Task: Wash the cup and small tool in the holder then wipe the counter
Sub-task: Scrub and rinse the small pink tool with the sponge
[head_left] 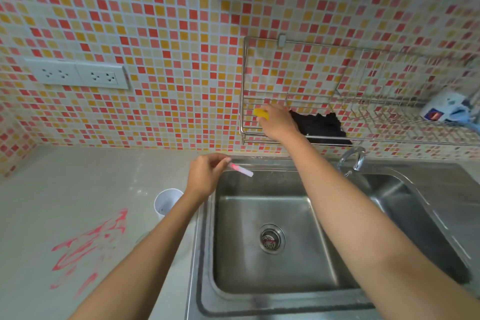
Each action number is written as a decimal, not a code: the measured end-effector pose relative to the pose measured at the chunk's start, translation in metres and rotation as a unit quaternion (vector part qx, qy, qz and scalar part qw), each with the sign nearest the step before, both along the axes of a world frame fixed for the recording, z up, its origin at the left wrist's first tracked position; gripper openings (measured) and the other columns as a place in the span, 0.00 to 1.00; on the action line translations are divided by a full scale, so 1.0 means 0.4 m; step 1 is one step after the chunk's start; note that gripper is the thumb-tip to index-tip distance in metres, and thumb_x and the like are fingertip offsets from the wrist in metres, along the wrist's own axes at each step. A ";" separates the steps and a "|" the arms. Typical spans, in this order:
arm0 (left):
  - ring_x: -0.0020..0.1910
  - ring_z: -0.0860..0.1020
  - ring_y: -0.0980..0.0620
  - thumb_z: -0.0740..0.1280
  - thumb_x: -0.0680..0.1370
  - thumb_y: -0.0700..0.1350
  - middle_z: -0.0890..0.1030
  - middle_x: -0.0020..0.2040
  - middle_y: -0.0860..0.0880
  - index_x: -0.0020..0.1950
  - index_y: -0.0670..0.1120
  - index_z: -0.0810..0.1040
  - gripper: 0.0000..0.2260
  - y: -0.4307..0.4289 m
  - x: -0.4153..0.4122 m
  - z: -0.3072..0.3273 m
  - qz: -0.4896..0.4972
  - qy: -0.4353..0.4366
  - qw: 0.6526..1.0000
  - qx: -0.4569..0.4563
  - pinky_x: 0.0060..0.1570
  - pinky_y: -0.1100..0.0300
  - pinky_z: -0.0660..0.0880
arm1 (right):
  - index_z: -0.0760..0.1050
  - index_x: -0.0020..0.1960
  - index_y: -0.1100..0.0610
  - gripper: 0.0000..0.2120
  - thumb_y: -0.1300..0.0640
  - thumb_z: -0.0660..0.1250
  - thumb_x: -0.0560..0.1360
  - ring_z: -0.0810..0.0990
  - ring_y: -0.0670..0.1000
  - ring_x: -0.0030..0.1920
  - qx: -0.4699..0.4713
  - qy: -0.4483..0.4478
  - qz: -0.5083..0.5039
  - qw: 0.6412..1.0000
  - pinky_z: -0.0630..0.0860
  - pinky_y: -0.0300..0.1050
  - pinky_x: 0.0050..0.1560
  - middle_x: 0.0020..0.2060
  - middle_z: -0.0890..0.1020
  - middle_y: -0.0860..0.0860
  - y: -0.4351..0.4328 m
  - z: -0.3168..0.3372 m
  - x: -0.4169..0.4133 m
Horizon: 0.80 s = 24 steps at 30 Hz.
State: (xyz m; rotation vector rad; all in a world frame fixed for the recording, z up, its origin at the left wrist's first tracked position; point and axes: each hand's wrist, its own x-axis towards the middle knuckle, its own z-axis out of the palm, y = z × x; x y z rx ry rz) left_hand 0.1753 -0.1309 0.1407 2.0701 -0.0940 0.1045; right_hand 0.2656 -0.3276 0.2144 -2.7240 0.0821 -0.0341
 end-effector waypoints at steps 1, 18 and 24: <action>0.44 0.81 0.56 0.68 0.78 0.48 0.84 0.46 0.52 0.52 0.46 0.84 0.09 -0.008 -0.002 0.000 0.006 0.010 1.000 -0.005 0.50 0.63 0.75 | 0.65 0.73 0.51 0.22 0.50 0.59 0.80 0.68 0.58 0.68 0.000 0.014 0.006 1.000 0.69 0.54 0.65 0.71 0.67 0.53 0.000 -0.001 0.014; 0.43 0.80 0.51 0.66 0.78 0.52 0.83 0.41 0.50 0.43 0.47 0.80 0.10 -0.134 -0.048 -0.041 0.108 0.089 0.985 -0.099 0.43 0.61 0.76 | 0.79 0.57 0.56 0.09 0.58 0.64 0.78 0.68 0.50 0.62 0.226 -0.320 0.015 0.920 0.62 0.27 0.57 0.59 0.75 0.51 -0.012 0.013 -0.095; 0.41 0.81 0.52 0.68 0.78 0.52 0.84 0.39 0.50 0.42 0.47 0.83 0.10 -0.231 -0.057 -0.065 0.130 0.073 0.978 -0.146 0.49 0.52 0.78 | 0.80 0.55 0.58 0.09 0.63 0.68 0.76 0.73 0.48 0.56 0.256 -0.364 0.040 0.894 0.67 0.33 0.60 0.53 0.74 0.51 -0.072 -0.182 -0.327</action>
